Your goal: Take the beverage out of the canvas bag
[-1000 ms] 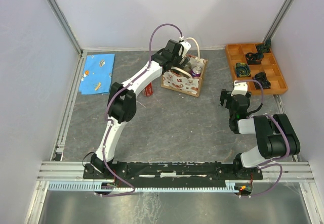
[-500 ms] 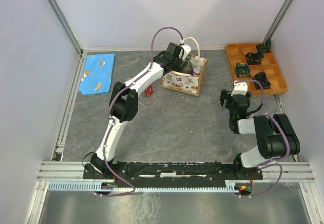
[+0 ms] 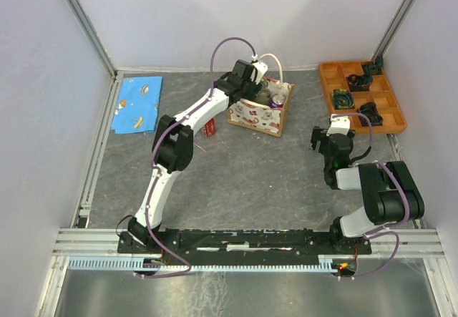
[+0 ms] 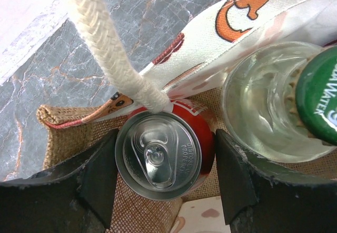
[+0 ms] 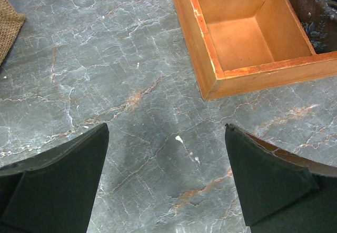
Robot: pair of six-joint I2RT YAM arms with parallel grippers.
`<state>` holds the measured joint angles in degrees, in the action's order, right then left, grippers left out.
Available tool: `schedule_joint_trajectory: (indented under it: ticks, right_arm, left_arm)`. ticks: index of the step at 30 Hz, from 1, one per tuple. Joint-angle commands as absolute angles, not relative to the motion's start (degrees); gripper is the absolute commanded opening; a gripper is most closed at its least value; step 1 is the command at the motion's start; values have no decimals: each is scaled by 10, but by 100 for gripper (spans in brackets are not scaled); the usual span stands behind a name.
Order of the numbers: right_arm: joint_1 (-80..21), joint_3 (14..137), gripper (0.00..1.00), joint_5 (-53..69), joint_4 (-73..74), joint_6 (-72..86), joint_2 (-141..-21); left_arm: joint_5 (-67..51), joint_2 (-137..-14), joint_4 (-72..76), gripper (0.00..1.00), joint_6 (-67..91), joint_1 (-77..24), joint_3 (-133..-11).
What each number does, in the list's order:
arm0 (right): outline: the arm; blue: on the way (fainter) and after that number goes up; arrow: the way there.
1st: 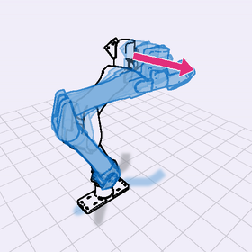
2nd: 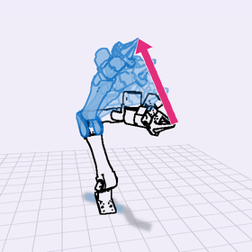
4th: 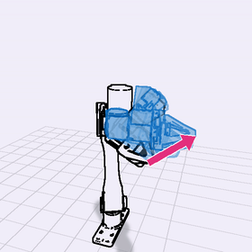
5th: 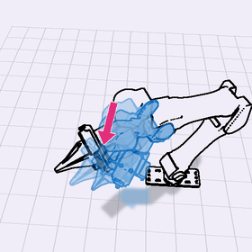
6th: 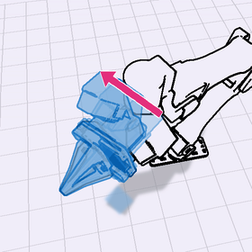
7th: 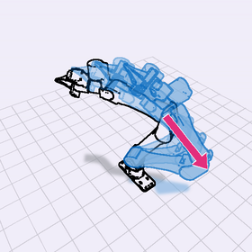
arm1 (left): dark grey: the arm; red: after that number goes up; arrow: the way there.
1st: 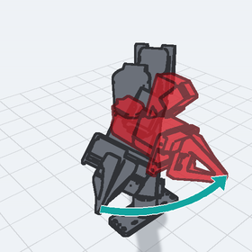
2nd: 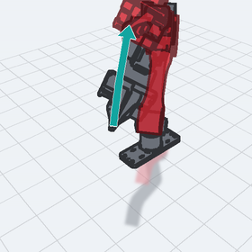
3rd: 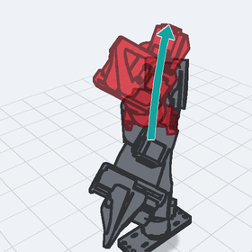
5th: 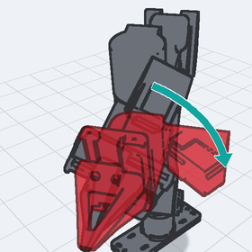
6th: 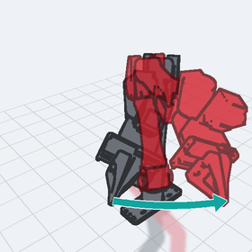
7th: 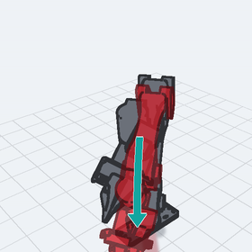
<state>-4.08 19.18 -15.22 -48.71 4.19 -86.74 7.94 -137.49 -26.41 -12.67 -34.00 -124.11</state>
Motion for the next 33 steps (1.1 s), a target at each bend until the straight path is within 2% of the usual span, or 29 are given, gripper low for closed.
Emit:
schedule_joint_trajectory:
  ticks: [1,3,5,6,7,22,33]
  right_arm:
    - [-41,208,99,-149,-500,34,-867]
    - [-41,208,99,-149,-500,34,-867]
    - [-41,208,99,-149,-500,34,-867]
    - [-41,208,99,-148,-500,34,-867]
    - [-41,208,99,-148,-500,34,-867]
    - [-41,208,99,-149,-500,34,-867]
    - [-41,208,99,-149,-500,34,-867]
  left_arm:
    - [52,-1380,-294,44,-100,-345,-1207]
    - [48,-1379,-297,36,-100,-345,-1204]
    - [44,-1376,-303,21,-101,-345,-1204]
    - [47,-1373,-303,8,-100,-345,-1203]
    - [52,-1370,-302,4,-99,-346,-1202]
    - [26,-1273,-309,3,-96,-350,-1282]
    - [36,-1211,-297,3,-96,-351,-1287]
